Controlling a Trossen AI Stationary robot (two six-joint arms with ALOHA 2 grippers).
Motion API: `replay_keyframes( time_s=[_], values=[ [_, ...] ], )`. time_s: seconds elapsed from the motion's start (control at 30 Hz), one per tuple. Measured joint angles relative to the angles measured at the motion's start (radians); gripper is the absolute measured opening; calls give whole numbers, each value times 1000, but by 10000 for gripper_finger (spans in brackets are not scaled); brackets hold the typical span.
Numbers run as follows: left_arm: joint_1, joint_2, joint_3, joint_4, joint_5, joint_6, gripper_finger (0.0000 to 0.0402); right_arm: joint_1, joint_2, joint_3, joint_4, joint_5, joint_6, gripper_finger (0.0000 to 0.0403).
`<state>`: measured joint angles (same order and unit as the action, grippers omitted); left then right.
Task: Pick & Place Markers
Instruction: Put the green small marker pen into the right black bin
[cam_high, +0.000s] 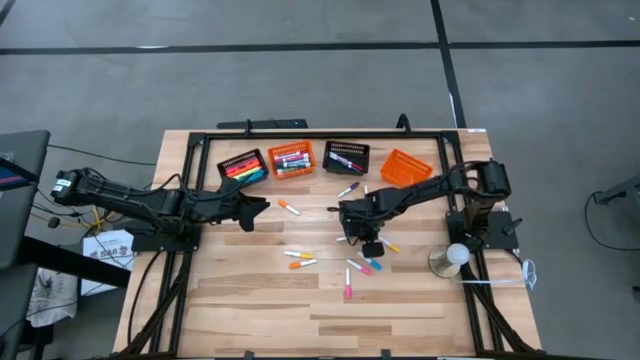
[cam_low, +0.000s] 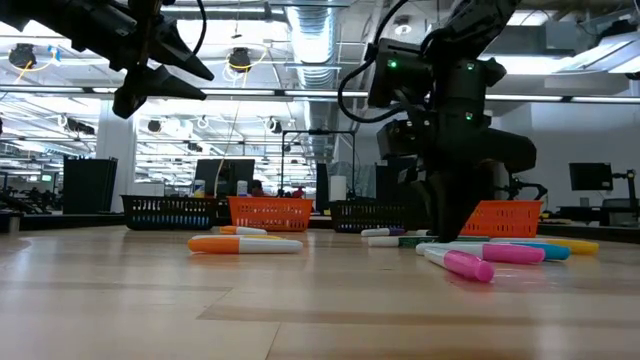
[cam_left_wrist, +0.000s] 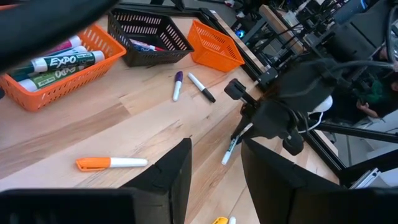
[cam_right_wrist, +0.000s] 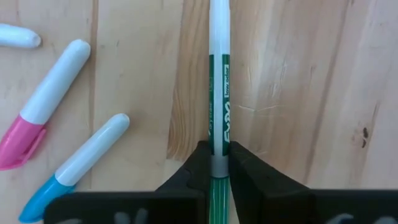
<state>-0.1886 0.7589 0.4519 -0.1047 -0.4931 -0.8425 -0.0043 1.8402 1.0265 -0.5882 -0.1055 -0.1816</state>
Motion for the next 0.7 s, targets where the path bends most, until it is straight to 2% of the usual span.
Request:
replay_keyframes(
  time_s=[0.3,0.57,0.7],
  values=[
    [0,0,0,1,0,0,138,-62,11,57,4,-113,1,27],
    [0,0,0,1,0,12,138,-97,9,61,20,-142,39,32],
    [0,0,0,1,0,50,138,-114,8,61,37,-215,53,28]
  ],
)
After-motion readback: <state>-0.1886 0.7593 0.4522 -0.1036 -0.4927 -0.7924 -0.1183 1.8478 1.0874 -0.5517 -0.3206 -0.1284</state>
